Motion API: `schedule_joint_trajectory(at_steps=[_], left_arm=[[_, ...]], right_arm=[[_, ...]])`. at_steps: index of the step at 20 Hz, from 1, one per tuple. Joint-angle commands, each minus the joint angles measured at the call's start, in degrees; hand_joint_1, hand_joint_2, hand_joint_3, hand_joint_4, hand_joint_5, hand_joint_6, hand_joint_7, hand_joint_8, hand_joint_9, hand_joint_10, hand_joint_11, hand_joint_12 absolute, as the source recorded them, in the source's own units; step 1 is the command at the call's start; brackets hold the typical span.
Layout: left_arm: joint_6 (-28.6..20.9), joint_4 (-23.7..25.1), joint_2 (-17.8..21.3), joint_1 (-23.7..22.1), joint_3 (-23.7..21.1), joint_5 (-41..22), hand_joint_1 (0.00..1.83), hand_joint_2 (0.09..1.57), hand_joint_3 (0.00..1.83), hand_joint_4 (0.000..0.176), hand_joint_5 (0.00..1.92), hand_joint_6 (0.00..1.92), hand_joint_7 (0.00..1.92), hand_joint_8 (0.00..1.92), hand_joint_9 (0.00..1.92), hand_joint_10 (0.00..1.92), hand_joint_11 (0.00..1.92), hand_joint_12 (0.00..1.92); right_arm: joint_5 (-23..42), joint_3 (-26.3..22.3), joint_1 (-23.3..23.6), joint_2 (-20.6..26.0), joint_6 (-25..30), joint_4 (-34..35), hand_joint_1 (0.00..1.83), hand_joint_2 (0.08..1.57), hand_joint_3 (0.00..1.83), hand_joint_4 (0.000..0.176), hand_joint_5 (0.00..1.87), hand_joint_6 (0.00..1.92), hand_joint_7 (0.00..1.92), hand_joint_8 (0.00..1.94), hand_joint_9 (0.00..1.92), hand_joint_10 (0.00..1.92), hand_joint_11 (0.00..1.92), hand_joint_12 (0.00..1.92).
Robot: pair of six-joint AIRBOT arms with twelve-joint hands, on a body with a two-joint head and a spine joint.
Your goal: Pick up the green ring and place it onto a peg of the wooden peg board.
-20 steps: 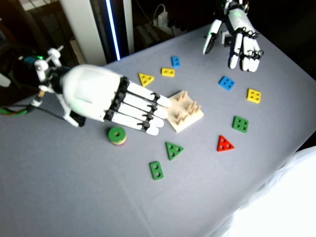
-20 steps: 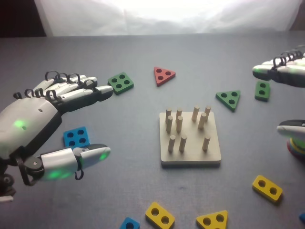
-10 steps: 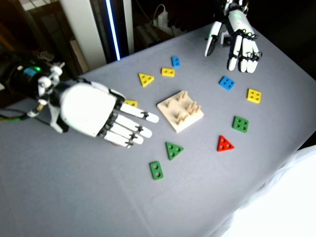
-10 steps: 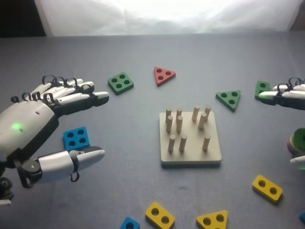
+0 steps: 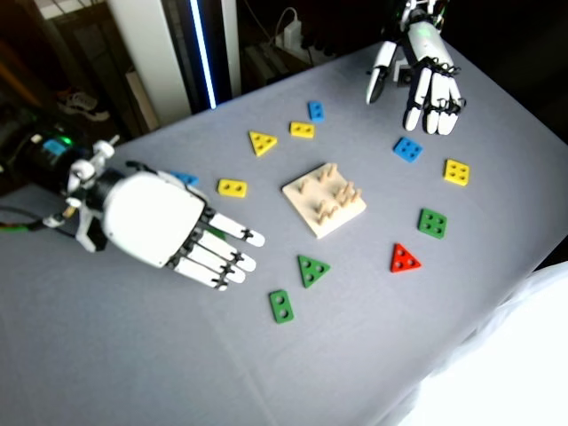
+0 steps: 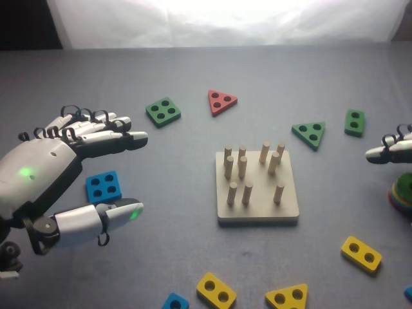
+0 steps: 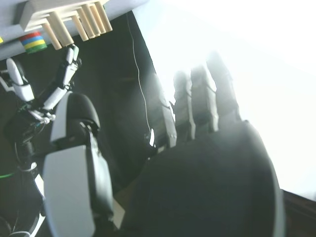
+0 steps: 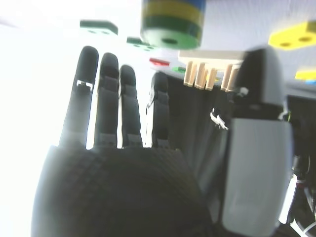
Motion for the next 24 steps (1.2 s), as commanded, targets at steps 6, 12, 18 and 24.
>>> schedule_joint_trajectory(at_steps=[6,12,18,24], left_arm=[[-0.83,1.12,-0.36,-0.08,-0.33,-7.46,0.81,1.11,0.0,0.023,0.59,0.0,0.38,0.0,0.28,0.0,0.0,0.75],[-1.22,1.11,-0.35,0.01,-0.33,-7.74,0.77,1.13,0.0,0.018,0.6,0.0,0.42,0.0,0.3,0.0,0.0,0.78],[-1.25,1.08,-0.34,0.14,-0.3,-7.71,0.79,1.12,0.0,0.017,0.57,0.0,0.43,0.0,0.31,0.0,0.0,0.8],[-1.26,0.99,-0.3,0.26,-0.05,-7.7,0.72,1.13,0.0,0.029,0.59,0.0,0.44,0.0,0.34,0.0,0.0,0.75]], right_arm=[[2.4,0.63,1.69,-0.87,-2.64,1.6,1.09,0.96,0.0,0.065,0.62,0.0,0.62,0.0,0.8,0.06,0.44,1.21],[0.75,0.91,2.3,-1.11,-4.17,1.6,1.13,1.02,0.0,0.0,0.89,0.01,1.01,0.03,1.12,0.14,0.73,1.29],[0.92,0.68,3.71,-1.33,-4.46,1.21,1.39,1.05,0.0,0.0,0.97,0.94,1.24,0.42,1.08,1.0,0.81,1.02],[5.86,-1.23,10.91,-1.97,-2.43,-7.14,1.28,1.0,0.0,0.0,1.18,0.73,1.43,0.06,1.17,0.79,0.95,1.3]])
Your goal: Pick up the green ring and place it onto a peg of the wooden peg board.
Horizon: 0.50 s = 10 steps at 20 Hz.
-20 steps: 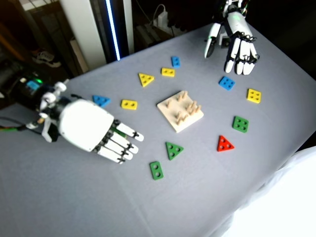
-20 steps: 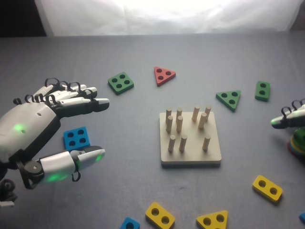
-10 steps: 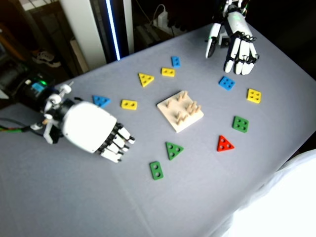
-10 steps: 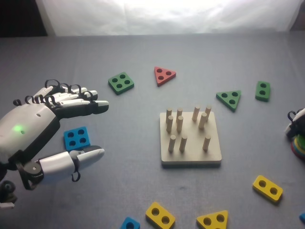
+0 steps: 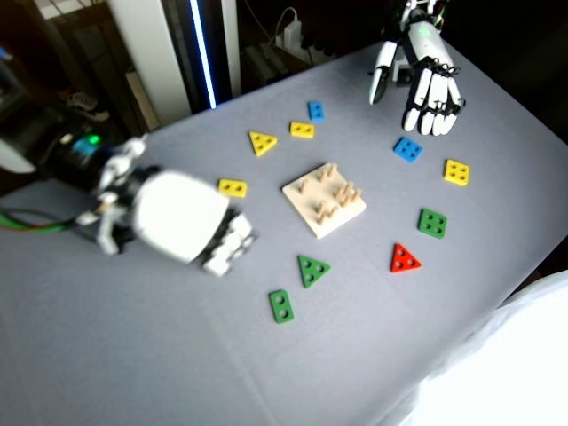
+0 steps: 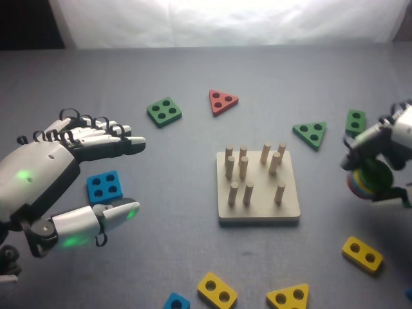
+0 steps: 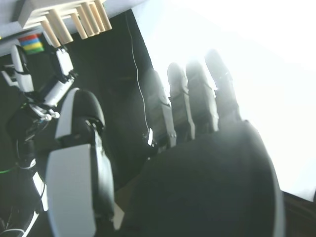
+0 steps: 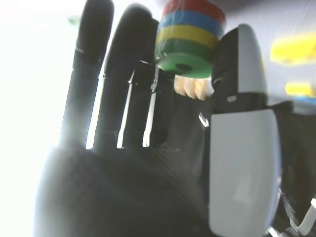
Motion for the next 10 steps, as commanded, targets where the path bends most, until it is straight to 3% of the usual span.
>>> schedule_joint_trajectory(at_steps=[1,2,3,4,5,6,7,8,9,10], left_arm=[[-0.37,1.17,-0.33,-0.47,0.06,-7.31,0.7,1.14,0.0,0.028,0.59,0.0,0.45,0.0,0.34,0.0,0.0,0.73],[-0.37,1.17,-0.34,-0.47,0.09,-7.35,0.7,1.14,0.0,0.028,0.59,0.0,0.45,0.0,0.34,0.0,0.0,0.73],[-0.37,1.17,-0.34,-0.47,0.11,-7.4,0.68,1.14,0.0,0.028,0.59,0.0,0.44,0.0,0.33,0.0,0.0,0.69],[-0.37,1.17,-0.35,-0.47,0.11,-7.48,0.66,1.15,0.0,0.03,0.6,0.0,0.44,0.0,0.33,0.0,0.0,0.69],[-0.37,1.17,-0.35,-0.47,0.12,-7.46,0.64,1.15,0.0,0.032,0.6,0.0,0.45,0.0,0.33,0.0,0.0,0.69],[-0.37,1.18,-0.31,-0.47,0.14,-7.39,0.63,1.16,0.01,0.034,0.59,0.0,0.44,0.0,0.32,0.0,0.0,0.69],[-0.37,1.18,-0.29,-0.47,0.16,-7.34,0.65,1.15,0.0,0.034,0.58,0.0,0.44,0.0,0.32,0.0,0.0,0.68],[-0.37,1.18,-0.29,-0.47,0.17,-7.34,0.65,1.15,0.0,0.034,0.58,0.0,0.44,0.0,0.32,0.0,0.0,0.68],[-0.37,1.18,-0.29,-0.47,0.17,-7.34,0.68,1.15,0.0,0.032,0.56,0.0,0.42,0.0,0.31,0.0,0.0,0.64],[-0.37,1.18,-0.28,-0.47,0.17,-7.34,0.68,1.15,0.0,0.032,0.56,0.0,0.42,0.0,0.31,0.0,0.0,0.64]], right_arm=[[7.27,0.08,1.34,-0.45,1.01,-0.48,1.28,0.99,0.0,0.021,1.27,0.51,1.41,0.19,1.2,0.82,1.0,1.36],[7.6,0.13,2.29,-0.85,1.55,-1.63,1.28,0.99,0.0,0.021,1.27,0.51,1.41,0.19,1.2,0.82,1.0,1.36],[7.76,0.26,3.73,-1.47,2.31,-3.39,1.28,0.99,0.0,0.025,1.26,0.54,1.39,0.25,1.22,1.05,1.13,1.48],[7.76,0.44,4.95,-2.05,3.09,-5.13,1.27,1.0,0.0,0.021,1.22,0.62,1.4,0.2,1.2,1.14,1.15,1.51],[7.75,0.74,6.18,-2.72,4.36,-7.36,1.27,0.99,0.0,0.024,1.23,0.58,1.4,0.23,1.19,0.99,1.13,1.4],[7.74,1.04,7.03,-3.34,5.65,-9.07,1.28,0.99,0.0,0.0,1.31,0.33,1.31,0.53,1.2,1.1,1.16,1.49],[7.74,1.3,7.84,-3.98,6.78,-10.79,1.29,0.99,0.0,0.0,1.37,0.17,1.27,0.67,1.2,1.21,1.19,1.57],[7.74,1.4,8.22,-4.3,7.13,-11.49,1.29,0.99,0.0,0.0,1.37,0.17,1.27,0.67,1.2,1.21,1.19,1.57],[7.72,1.5,8.6,-4.61,7.39,-12.19,1.3,1.0,0.0,0.0,1.39,0.03,1.22,0.86,1.24,1.51,1.28,1.73],[7.69,1.68,9.12,-5.04,7.76,-13.14,1.3,1.0,0.0,0.0,1.39,0.03,1.22,0.86,1.24,1.51,1.28,1.73]])
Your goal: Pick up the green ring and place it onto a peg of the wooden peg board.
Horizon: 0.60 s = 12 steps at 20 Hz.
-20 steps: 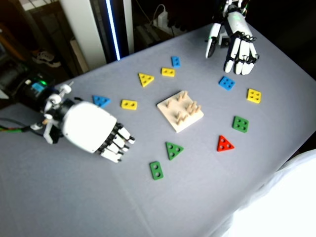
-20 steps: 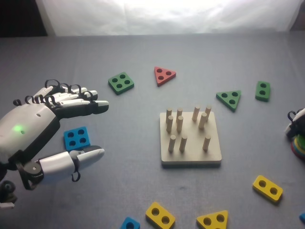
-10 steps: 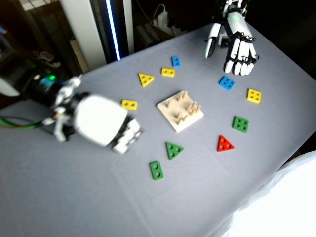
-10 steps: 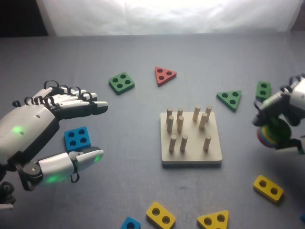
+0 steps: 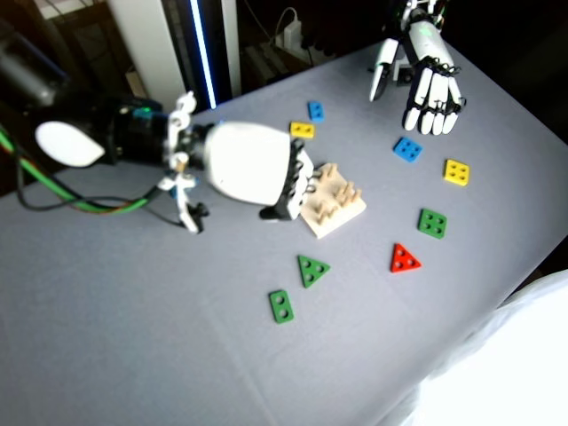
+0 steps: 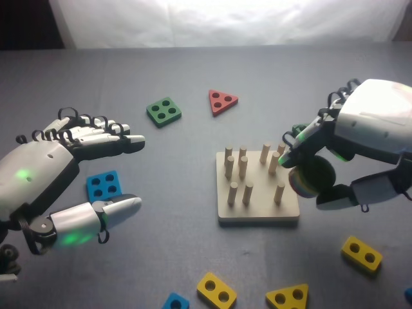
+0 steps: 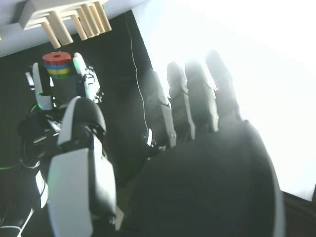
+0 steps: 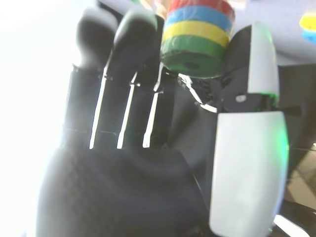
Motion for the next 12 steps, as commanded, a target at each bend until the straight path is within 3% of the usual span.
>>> schedule_joint_trajectory(at_steps=[1,2,5,6,7,8,9,10,11,12], left_arm=[[-0.36,1.13,-0.28,-0.47,0.04,-7.33,0.7,1.15,0.0,0.029,0.56,0.0,0.41,0.0,0.3,0.0,0.0,0.59],[-0.39,1.13,-0.28,-0.47,0.03,-7.3,0.71,1.14,0.0,0.032,0.56,0.0,0.41,0.0,0.31,0.0,0.0,0.61],[-0.39,1.14,-0.25,-0.47,0.05,-7.25,0.71,1.15,0.0,0.024,0.58,0.0,0.42,0.0,0.31,0.0,0.0,0.61],[-0.39,1.15,-0.23,-0.47,0.05,-7.23,0.7,1.16,0.0,0.039,0.55,0.0,0.39,0.0,0.28,0.0,0.0,0.55],[-0.39,1.16,-0.22,-0.47,0.05,-7.18,0.68,1.16,0.0,0.036,0.55,0.0,0.39,0.0,0.27,0.0,0.0,0.53],[-0.39,1.18,-0.21,-0.47,0.07,-7.12,0.7,1.16,0.0,0.021,0.56,0.0,0.4,0.0,0.3,0.01,0.0,0.58],[-0.4,1.21,-0.21,-0.47,0.11,-7.05,0.7,1.16,0.0,0.021,0.56,0.0,0.4,0.0,0.3,0.01,0.0,0.58],[-0.4,1.21,-0.22,-0.47,0.15,-7.02,0.7,1.16,0.0,0.022,0.53,0.0,0.39,0.0,0.28,0.01,0.0,0.51],[-0.4,1.21,-0.23,-0.47,0.16,-7.02,0.68,1.16,0.0,0.023,0.51,0.0,0.4,0.0,0.29,0.01,0.0,0.55],[-0.4,1.21,-0.23,-0.47,0.16,-7.02,0.68,1.17,0.0,0.022,0.48,0.0,0.4,0.0,0.3,0.01,0.0,0.55]], right_arm=[[5.99,0.39,1.12,-0.46,0.61,0.91,1.3,1.01,0.0,0.0,1.4,0.01,1.2,0.87,1.24,1.29,1.25,1.56],[5.59,0.68,1.46,-0.93,0.86,0.32,1.3,1.01,0.0,0.0,1.4,0.01,1.2,0.87,1.23,1.14,1.19,1.46],[4.26,1.57,2.28,-2.57,0.93,-1.06,1.3,1.01,0.0,0.0,1.4,0.01,1.21,0.82,1.22,0.96,1.11,1.32],[3.73,1.89,2.49,-3.13,0.93,-1.46,1.3,1.02,0.0,0.0,1.39,0.01,1.2,0.87,1.21,0.95,1.1,1.31],[3.32,2.13,2.64,-3.48,0.93,-1.77,1.3,1.02,0.0,0.0,1.39,0.01,1.19,0.88,1.23,0.96,1.12,1.33],[2.64,2.36,2.78,-3.83,0.93,-2.18,1.3,1.0,0.0,0.0,1.41,0.02,1.24,0.75,1.25,0.84,1.12,1.24],[2.16,2.55,2.82,-4.11,0.93,-2.44,1.3,1.0,0.0,0.0,1.41,0.02,1.24,0.75,1.25,0.84,1.12,1.24],[1.9,2.68,2.82,-4.3,0.93,-2.58,1.3,1.0,0.0,0.0,1.42,0.02,1.25,0.71,1.24,1.07,1.15,1.44],[1.47,2.89,2.9,-4.61,0.93,-2.75,1.3,1.01,0.0,0.0,1.41,0.01,1.21,0.81,1.24,1.19,1.2,1.51],[1.05,3.01,3.07,-4.84,0.93,-3.07,1.29,1.05,0.0,0.0,1.37,0.01,1.07,1.1,1.21,1.45,1.22,1.64]])
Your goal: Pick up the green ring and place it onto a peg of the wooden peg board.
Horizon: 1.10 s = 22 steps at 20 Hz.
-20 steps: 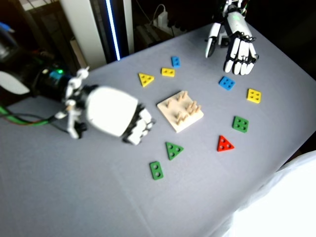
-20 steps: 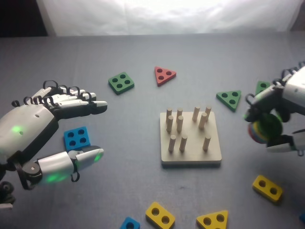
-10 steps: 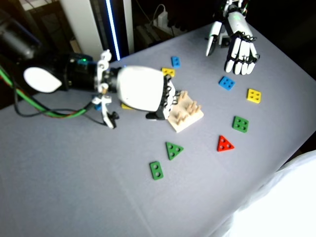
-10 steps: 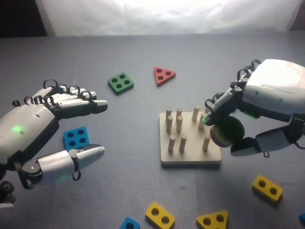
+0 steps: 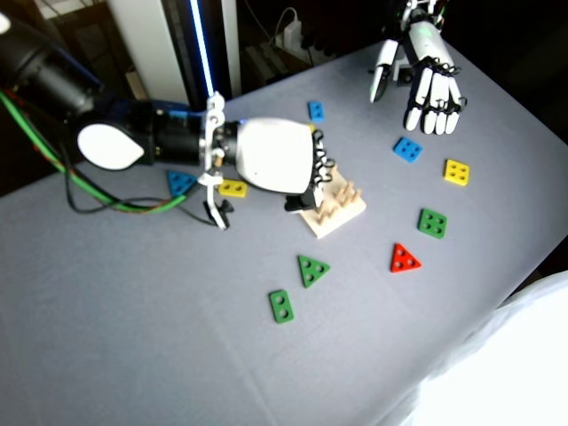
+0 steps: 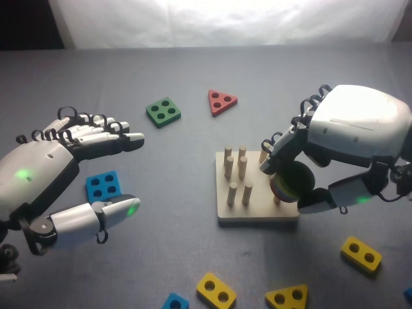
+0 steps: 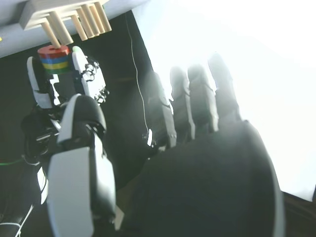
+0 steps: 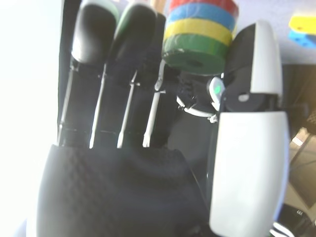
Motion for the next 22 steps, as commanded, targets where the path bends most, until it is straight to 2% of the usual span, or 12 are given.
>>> schedule_joint_trajectory(at_steps=[1,2,4,5,7,11,12,14,15,16,18,22], left_arm=[[-0.29,1.08,-0.23,-0.47,0.05,-7.04,0.67,1.17,0.0,0.029,0.46,0.0,0.39,0.0,0.28,0.0,0.0,0.49],[-0.29,1.08,-0.23,-0.47,0.06,-7.01,0.66,1.17,0.0,0.033,0.46,0.0,0.39,0.0,0.29,0.01,0.0,0.48],[-0.33,1.08,-0.22,-0.47,0.1,-7.03,0.69,1.17,0.0,0.025,0.48,0.0,0.4,0.0,0.3,0.0,0.0,0.51],[-0.37,1.08,-0.22,-0.47,0.13,-7.08,0.69,1.17,0.0,0.017,0.49,0.0,0.41,0.0,0.31,0.0,0.0,0.53],[-0.47,1.09,-0.22,-0.48,0.17,-7.19,0.68,1.17,0.0,0.023,0.49,0.0,0.41,0.0,0.3,0.0,0.0,0.51],[-0.66,1.09,-0.23,-0.47,0.13,-7.27,0.68,1.17,0.0,0.024,0.5,0.0,0.42,0.0,0.32,0.0,0.0,0.57],[-0.68,1.08,-0.24,-0.46,0.11,-7.31,0.68,1.17,0.0,0.025,0.51,0.0,0.42,0.0,0.32,0.0,0.0,0.54],[-0.75,1.06,-0.26,-0.45,0.1,-7.39,0.68,1.17,0.0,0.023,0.51,0.0,0.43,0.0,0.34,0.0,0.0,0.55],[-0.8,1.05,-0.26,-0.45,0.08,-7.48,0.68,1.18,0.0,0.02,0.51,0.0,0.43,0.0,0.34,0.0,0.0,0.56],[-0.81,1.02,-0.26,-0.44,0.07,-7.52,0.67,1.18,0.0,0.021,0.49,0.0,0.42,0.0,0.32,0.0,0.0,0.53],[-0.88,0.98,-0.26,-0.41,0.02,-7.61,0.67,1.18,0.0,0.017,0.51,0.0,0.44,0.0,0.35,0.01,0.0,0.6],[-0.88,0.87,-0.3,-0.36,-0.04,-7.74,0.73,1.16,0.0,0.017,0.51,0.0,0.43,0.0,0.34,0.01,0.0,0.58]], right_arm=[[3.79,0.28,0.81,-0.67,-0.18,0.38,1.29,1.08,0.0,0.0,1.35,0.01,1.0,1.24,1.18,1.65,1.23,1.76],[3.53,0.38,0.93,-0.85,-0.18,0.16,1.23,1.03,0.0,0.0,1.27,0.4,0.98,1.41,1.19,1.76,1.25,1.83],[2.86,0.77,1.23,-1.52,-0.18,-0.33,1.28,1.1,0.0,0.0,1.19,0.35,0.96,1.31,1.15,1.74,1.22,1.84],[2.57,0.93,1.27,-1.79,-0.18,-0.45,1.28,1.08,0.0,0.0,1.2,0.35,1.01,1.22,1.15,1.51,1.16,1.69],[1.91,1.22,1.28,-2.21,-0.18,-0.64,1.28,1.1,0.0,0.0,1.16,0.39,0.96,1.31,1.13,1.61,1.15,1.78],[1.33,1.37,1.27,-2.25,-0.19,-0.6,1.29,1.06,0.0,0.0,1.16,0.47,1.09,1.04,1.16,0.98,1.04,1.38],[1.33,1.36,1.27,-2.25,-0.19,-0.56,1.27,1.11,0.01,0.0,0.97,0.73,1.02,1.16,1.15,1.02,1.04,1.45],[1.35,1.27,1.27,-2.25,-0.19,-0.49,1.35,1.1,0.0,0.0,0.74,0.11,0.98,1.03,1.01,0.99,0.96,1.47],[1.36,1.16,1.27,-2.24,-0.19,-0.48,1.26,1.01,0.0,0.0,0.66,0.02,0.77,0.64,0.87,0.97,0.81,1.46],[1.41,1.06,1.27,-2.22,-0.19,-0.46,1.24,0.98,0.0,0.0,0.62,0.0,0.72,0.45,0.78,0.99,0.74,1.44],[1.66,0.92,1.27,-2.16,-0.19,-0.2,1.13,1.0,0.0,0.01,0.5,0.0,0.53,0.07,0.57,0.46,0.45,1.11],[2.62,0.26,1.27,-1.23,-0.19,0.37,1.09,1.02,0.0,0.045,0.42,0.0,0.42,0.0,0.54,0.03,0.22,0.97]])
